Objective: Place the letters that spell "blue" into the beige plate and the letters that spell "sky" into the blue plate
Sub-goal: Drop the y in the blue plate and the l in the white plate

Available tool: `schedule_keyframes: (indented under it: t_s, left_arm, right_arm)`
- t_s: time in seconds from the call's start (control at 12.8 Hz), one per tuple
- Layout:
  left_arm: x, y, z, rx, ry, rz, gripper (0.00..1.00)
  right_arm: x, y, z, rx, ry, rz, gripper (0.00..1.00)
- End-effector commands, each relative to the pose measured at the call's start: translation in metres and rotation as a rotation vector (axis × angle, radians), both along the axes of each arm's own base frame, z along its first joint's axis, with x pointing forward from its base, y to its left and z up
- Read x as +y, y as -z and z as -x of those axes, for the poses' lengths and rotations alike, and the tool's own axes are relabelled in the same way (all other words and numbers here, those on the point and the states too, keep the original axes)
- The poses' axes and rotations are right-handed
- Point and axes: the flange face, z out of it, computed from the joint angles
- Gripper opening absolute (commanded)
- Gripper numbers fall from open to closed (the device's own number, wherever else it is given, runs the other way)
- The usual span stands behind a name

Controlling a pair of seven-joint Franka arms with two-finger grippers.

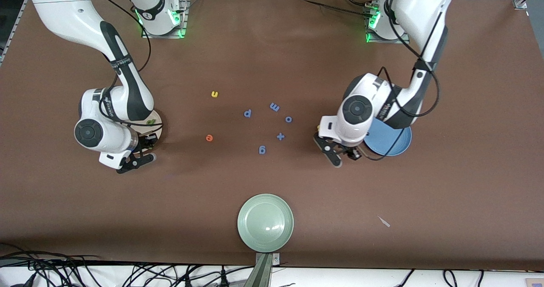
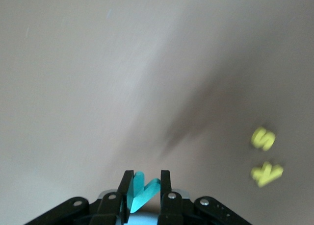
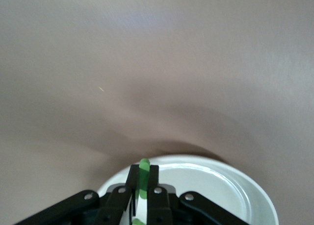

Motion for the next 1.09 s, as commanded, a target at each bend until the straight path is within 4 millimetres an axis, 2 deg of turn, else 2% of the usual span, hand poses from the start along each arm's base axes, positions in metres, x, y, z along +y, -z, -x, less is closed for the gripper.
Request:
schedule_keyframes:
  t_s: [0.0, 0.23, 0.31, 0.39, 0.47, 0.62, 0.78, 0.86, 0.94, 1.01]
  left_arm:
    - [0.077, -0.001, -0.007, 0.044, -0.061, -0.053, 0.04]
    - [0.137, 0.031, 0.003, 0.119, -0.117, -0.066, 0.04]
    - [0.142, 0.034, 0.013, 0.136, -0.119, -0.072, 0.06]
    - [0.142, 0.033, 0.021, 0.143, -0.123, -0.076, 0.39]
    - [0.142, 0.031, 0.023, 0.144, -0.128, -0.073, 0.99]
    - [0.139, 0.02, 0.025, 0.137, -0.123, -0.07, 1.0]
    - [0.109, 0.007, 0.029, 0.116, -0.117, -0.047, 1.0]
    - [0.09, 0.003, 0.035, 0.105, -0.166, -0.048, 1.0]
    - [0.066, 0.002, 0.043, 0.096, -0.215, -0.041, 1.0]
    - [0.051, 0.002, 0.048, 0.085, -0.261, -0.038, 1.0]
  right_arm:
    - [-0.027, 0.001, 0.027, 0.003, -0.018, 0.003, 0.07]
    - [-0.029, -0.007, 0.037, 0.007, -0.012, -0.002, 0.09]
    - [-0.03, -0.01, 0.039, 0.005, -0.009, -0.003, 0.37]
    - [-0.032, -0.013, 0.039, 0.006, 0.007, 0.0, 0.89]
    - [-0.033, -0.017, 0.039, 0.004, 0.01, 0.0, 0.92]
    - [-0.033, -0.024, 0.039, 0.012, 0.031, -0.006, 0.86]
    - [-0.026, -0.033, 0.033, 0.006, 0.068, -0.049, 0.86]
    - [-0.019, -0.038, 0.028, -0.003, 0.068, -0.055, 0.85]
    - [-0.007, -0.041, 0.025, -0.011, 0.098, -0.061, 0.85]
    - [0.011, -0.044, 0.023, -0.017, 0.135, -0.061, 0.85]
